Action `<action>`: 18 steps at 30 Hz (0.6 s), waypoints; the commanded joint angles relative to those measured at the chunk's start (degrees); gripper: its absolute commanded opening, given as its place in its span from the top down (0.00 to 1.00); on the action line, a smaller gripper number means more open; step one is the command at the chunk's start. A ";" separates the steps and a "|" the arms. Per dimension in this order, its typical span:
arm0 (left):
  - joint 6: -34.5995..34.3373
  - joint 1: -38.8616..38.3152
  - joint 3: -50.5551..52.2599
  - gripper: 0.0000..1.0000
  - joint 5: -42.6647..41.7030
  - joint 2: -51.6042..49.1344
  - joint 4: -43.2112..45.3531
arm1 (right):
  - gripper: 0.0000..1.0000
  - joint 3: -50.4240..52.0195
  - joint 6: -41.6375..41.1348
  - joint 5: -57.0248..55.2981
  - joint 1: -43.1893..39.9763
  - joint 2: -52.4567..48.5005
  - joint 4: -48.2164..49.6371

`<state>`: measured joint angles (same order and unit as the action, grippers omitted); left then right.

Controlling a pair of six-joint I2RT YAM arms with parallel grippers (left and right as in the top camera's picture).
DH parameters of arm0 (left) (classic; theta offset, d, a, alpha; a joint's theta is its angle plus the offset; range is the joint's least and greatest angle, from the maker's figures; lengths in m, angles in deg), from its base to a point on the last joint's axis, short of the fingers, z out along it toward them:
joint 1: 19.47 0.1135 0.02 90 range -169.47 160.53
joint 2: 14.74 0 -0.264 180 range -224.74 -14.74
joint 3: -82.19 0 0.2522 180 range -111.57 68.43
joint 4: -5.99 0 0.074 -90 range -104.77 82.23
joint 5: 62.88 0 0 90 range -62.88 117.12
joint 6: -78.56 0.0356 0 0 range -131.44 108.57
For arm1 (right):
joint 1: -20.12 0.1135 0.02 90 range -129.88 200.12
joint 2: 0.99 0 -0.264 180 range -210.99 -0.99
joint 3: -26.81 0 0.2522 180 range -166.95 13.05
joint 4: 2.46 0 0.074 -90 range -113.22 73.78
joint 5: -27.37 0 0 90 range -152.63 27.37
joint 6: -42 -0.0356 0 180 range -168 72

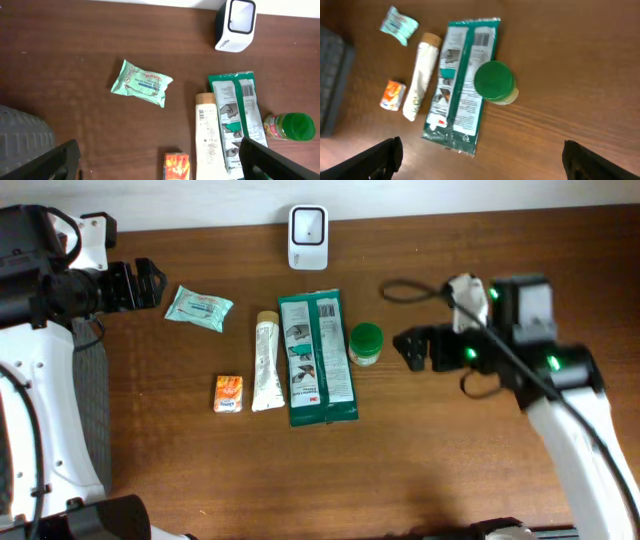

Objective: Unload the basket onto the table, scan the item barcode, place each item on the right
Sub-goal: 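Reach the right gripper to the green-lidded jar and grasp it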

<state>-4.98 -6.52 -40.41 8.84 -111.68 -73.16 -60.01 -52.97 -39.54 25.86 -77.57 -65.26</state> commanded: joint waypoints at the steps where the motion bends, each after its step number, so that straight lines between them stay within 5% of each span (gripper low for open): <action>1: 0.94 0.24 -0.72 0.01 -0.83 0.87 0.13 | 0.02 -2.19 -0.24 2.67 0.31 -6.71 4.90; 3: 0.96 0.24 -0.72 0.01 -0.83 0.87 0.13 | 0.02 -2.19 0.57 7.82 0.35 -11.87 9.90; 5: 0.94 0.24 -0.72 0.01 -0.83 0.87 0.13 | 0.14 -2.19 -1.40 5.22 1.38 -15.96 14.01; 11: 0.96 0.24 -0.72 0.01 -0.83 0.87 0.13 | 0.11 -2.19 -28.72 -14.64 9.55 -23.12 17.42; 18: 0.94 0.24 -0.72 0.01 -0.83 0.87 0.11 | 0.09 -2.16 -32.61 -19.71 13.09 -31.06 19.17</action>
<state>-4.98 -6.52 -40.41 8.86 -111.68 -73.14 -61.10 -84.05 -57.07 38.08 -106.26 -46.50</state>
